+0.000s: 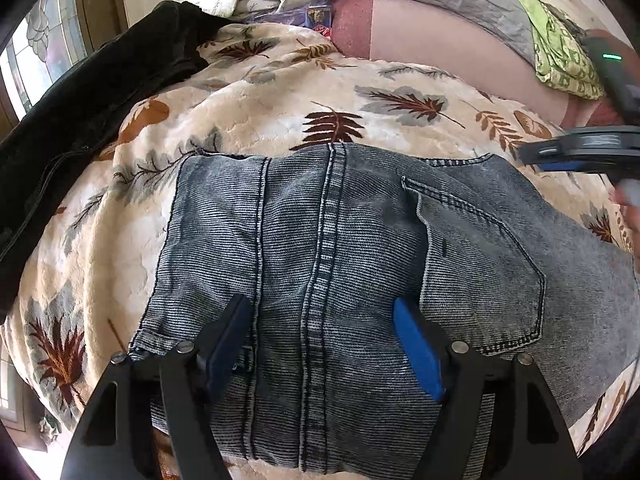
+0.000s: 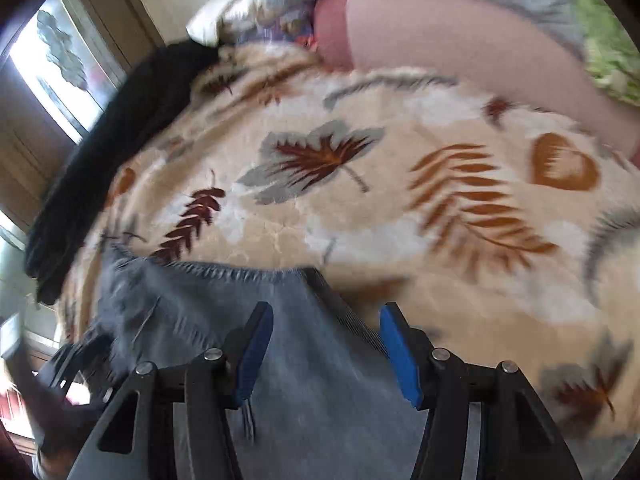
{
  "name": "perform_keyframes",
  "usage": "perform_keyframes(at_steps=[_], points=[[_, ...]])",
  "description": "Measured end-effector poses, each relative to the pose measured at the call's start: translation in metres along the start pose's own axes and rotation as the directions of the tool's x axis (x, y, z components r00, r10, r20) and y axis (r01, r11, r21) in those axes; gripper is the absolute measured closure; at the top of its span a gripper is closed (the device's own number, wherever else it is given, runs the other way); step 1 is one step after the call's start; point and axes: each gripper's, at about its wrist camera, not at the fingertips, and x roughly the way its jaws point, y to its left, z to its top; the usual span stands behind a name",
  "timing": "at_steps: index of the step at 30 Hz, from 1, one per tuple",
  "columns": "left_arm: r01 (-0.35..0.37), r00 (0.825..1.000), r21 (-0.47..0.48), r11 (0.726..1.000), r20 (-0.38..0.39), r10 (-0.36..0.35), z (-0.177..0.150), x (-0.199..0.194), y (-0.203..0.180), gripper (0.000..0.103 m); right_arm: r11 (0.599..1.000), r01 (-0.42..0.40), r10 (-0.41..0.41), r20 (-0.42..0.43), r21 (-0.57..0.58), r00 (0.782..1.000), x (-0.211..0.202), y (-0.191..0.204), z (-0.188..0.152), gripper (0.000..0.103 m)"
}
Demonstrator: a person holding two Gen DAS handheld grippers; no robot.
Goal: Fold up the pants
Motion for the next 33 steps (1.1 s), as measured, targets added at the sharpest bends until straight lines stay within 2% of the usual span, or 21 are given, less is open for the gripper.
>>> perform_keyframes(at_steps=[1,2,3,5,8,9,11,13,14,15,17,20,21,23,24,25,26,28,29,31,33], points=[[0.000,1.000,0.001,1.000,0.003,0.000,0.000,0.000,0.001,0.027,1.000,0.000,-0.002,-0.060,-0.020,0.998,0.020,0.005,0.003,0.053],[0.000,1.000,0.004,1.000,0.007,0.000,-0.001,0.000,0.001,0.027,0.999,0.001,-0.004,-0.076,-0.036,0.997,0.027,0.009,0.005,0.081],[0.001,1.000,0.005,1.000,0.008,-0.001,0.000,0.000,0.001,0.027,0.997,0.049,-0.052,-0.039,-0.062,0.998,0.028,0.016,0.006,0.095],[0.003,1.000,0.004,1.000,0.012,-0.003,0.000,-0.001,0.002,0.027,0.994,0.084,-0.084,0.003,-0.070,0.996,0.024,0.022,0.009,0.098],[-0.009,1.000,0.013,1.000,0.015,0.009,0.000,-0.001,-0.001,0.027,0.966,0.226,-0.226,0.011,-0.126,0.974,0.041,0.027,0.008,0.100],[-0.013,1.000,0.016,1.000,0.015,0.012,0.000,0.000,-0.001,0.027,0.968,0.227,-0.226,0.027,-0.108,0.974,0.042,0.024,0.006,0.099],[-0.012,1.000,0.017,1.000,0.018,0.012,0.000,-0.001,-0.001,0.027,0.989,0.147,-0.145,0.062,-0.031,0.988,0.031,0.012,0.003,0.097],[-0.013,1.000,0.019,1.000,0.023,0.012,0.000,-0.001,-0.001,0.027,0.992,0.118,-0.123,0.100,0.047,0.987,0.005,-0.002,-0.008,0.075],[-0.016,1.000,0.020,1.000,0.025,0.015,-0.001,-0.002,-0.001,0.027,0.990,0.117,-0.126,0.132,0.075,0.983,-0.010,-0.007,-0.016,0.051],[-0.019,0.999,0.020,1.000,0.028,0.018,-0.001,-0.002,-0.002,0.027,0.989,0.103,-0.121,0.169,0.107,0.978,-0.030,-0.013,-0.030,0.040],[-0.027,0.999,0.021,0.999,0.032,0.026,-0.001,-0.002,-0.003,0.027,0.988,0.037,-0.067,0.197,0.152,0.978,-0.065,-0.024,-0.064,0.039],[-0.034,0.999,0.018,0.999,0.036,0.033,-0.001,-0.003,-0.003,0.026,0.977,-0.027,-0.013,0.188,0.211,0.982,-0.097,-0.040,-0.114,0.039],[-0.034,0.999,0.015,0.999,0.037,0.033,0.000,-0.003,-0.003,0.026,0.966,-0.063,0.019,0.174,0.251,0.985,-0.105,-0.053,-0.141,0.037],[-0.034,0.999,0.015,0.999,0.038,0.034,0.001,-0.005,-0.003,0.026,0.944,-0.085,0.037,0.154,0.319,0.987,-0.108,-0.077,-0.174,0.036],[-0.036,0.998,0.008,0.999,0.043,0.035,0.002,-0.008,-0.003,0.027,0.921,-0.076,0.023,0.141,0.382,0.990,-0.105,-0.098,-0.198,0.032],[-0.044,0.998,-0.001,0.999,0.052,0.044,0.002,-0.012,-0.003,0.027,0.906,-0.053,0.009,0.107,0.420,0.994,-0.096,-0.114,-0.211,0.029],[-0.062,0.996,-0.006,0.998,0.069,0.062,0.002,-0.018,-0.005,0.027,0.890,-0.062,0.029,0.081,0.452,0.996,-0.085,-0.130,-0.222,0.030],[-0.067,0.991,-0.009,0.998,0.117,0.067,0.003,-0.038,-0.012,0.027,0.831,-0.225,0.140,0.201,0.509,0.970,-0.095,-0.151,-0.238,0.031],[-0.046,0.990,-0.005,0.999,0.131,0.046,0.003,-0.045,-0.016,0.027,0.816,-0.228,0.145,0.195,0.531,0.970,-0.104,-0.154,-0.239,0.031],[0.006,0.989,0.021,1.000,0.146,-0.008,0.000,-0.061,-0.031,0.027,0.819,-0.243,0.123,0.255,0.519,0.959,-0.124,-0.153,-0.243,0.031],[0.042,0.984,0.070,0.997,0.168,-0.053,-0.005,-0.072,-0.050,0.026,0.814,-0.299,0.128,0.349,0.498,0.928,-0.146,-0.153,-0.258,0.031]])
